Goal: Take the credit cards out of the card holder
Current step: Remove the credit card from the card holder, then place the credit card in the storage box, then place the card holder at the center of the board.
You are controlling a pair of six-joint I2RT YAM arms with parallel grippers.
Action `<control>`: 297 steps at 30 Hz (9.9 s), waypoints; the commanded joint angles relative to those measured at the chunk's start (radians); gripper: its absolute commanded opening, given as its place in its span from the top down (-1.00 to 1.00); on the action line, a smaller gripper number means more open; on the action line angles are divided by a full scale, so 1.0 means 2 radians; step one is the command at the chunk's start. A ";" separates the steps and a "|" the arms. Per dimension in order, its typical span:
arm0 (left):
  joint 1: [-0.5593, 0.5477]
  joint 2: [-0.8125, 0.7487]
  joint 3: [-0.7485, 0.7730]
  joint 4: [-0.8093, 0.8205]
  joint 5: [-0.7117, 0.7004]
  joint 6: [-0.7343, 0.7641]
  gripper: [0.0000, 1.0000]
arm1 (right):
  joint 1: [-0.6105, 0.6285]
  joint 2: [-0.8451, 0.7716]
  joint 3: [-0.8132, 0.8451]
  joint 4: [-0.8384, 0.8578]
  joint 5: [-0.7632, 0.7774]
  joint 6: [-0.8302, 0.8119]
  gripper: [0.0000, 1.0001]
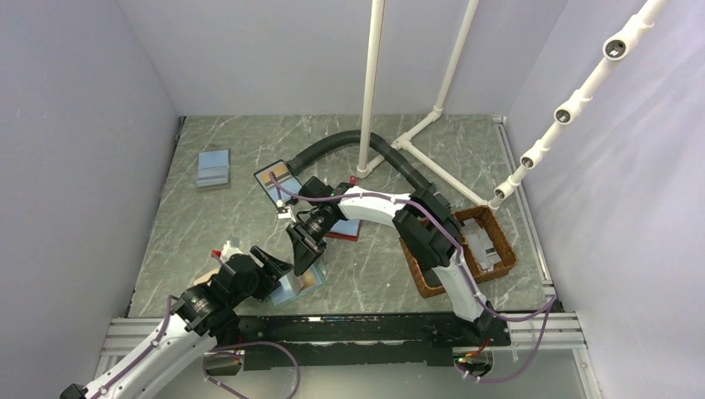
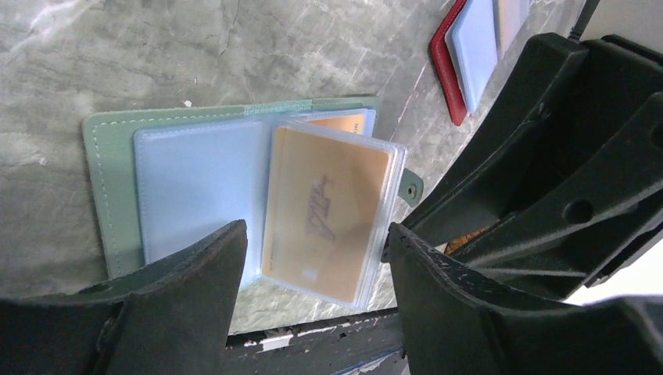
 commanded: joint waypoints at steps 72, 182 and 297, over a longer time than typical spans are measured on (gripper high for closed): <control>0.002 -0.099 0.004 -0.117 -0.040 -0.031 1.00 | 0.026 -0.049 0.050 -0.072 0.246 -0.072 -0.05; 0.002 -0.133 0.034 0.184 0.004 0.196 1.00 | -0.108 -0.153 -0.148 0.294 -0.195 0.178 1.00; 0.476 0.500 0.313 0.137 0.159 0.427 -0.30 | -0.325 -0.416 -0.174 -0.251 0.218 -0.451 0.52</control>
